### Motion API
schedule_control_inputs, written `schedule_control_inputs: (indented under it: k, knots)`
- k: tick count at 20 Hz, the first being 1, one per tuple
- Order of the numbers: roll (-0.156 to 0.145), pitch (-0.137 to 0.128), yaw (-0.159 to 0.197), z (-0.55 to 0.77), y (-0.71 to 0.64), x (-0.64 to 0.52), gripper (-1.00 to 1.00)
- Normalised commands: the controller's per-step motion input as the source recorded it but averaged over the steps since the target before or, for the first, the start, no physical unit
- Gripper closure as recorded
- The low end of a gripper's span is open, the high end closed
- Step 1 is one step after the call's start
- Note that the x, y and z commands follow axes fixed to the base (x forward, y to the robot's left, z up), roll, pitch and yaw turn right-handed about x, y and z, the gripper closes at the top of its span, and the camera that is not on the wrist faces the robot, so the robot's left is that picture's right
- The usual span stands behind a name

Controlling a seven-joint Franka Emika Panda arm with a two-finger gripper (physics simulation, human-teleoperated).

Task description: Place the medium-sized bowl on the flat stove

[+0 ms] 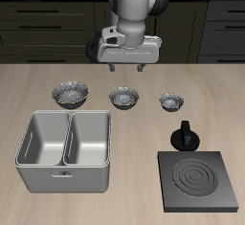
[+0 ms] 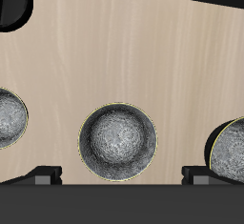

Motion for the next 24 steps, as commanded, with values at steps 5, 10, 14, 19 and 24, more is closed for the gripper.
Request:
schedule_control_inputs:
  k: [5, 10, 14, 19, 24]
  knots:
    - [0.008, 0.000, -0.008, -0.21, 0.06, 0.03, -1.00]
    - [0.025, 0.000, 0.001, -0.39, 0.17, -0.02, -1.00]
    - [0.011, 0.016, -0.001, -0.21, 0.07, -0.01, -1.00]
    - [-0.009, -0.003, -0.021, -0.26, 0.02, -0.01, -1.00]
    - [-0.013, 0.009, -0.014, -0.24, -0.03, -0.03, -1.00]
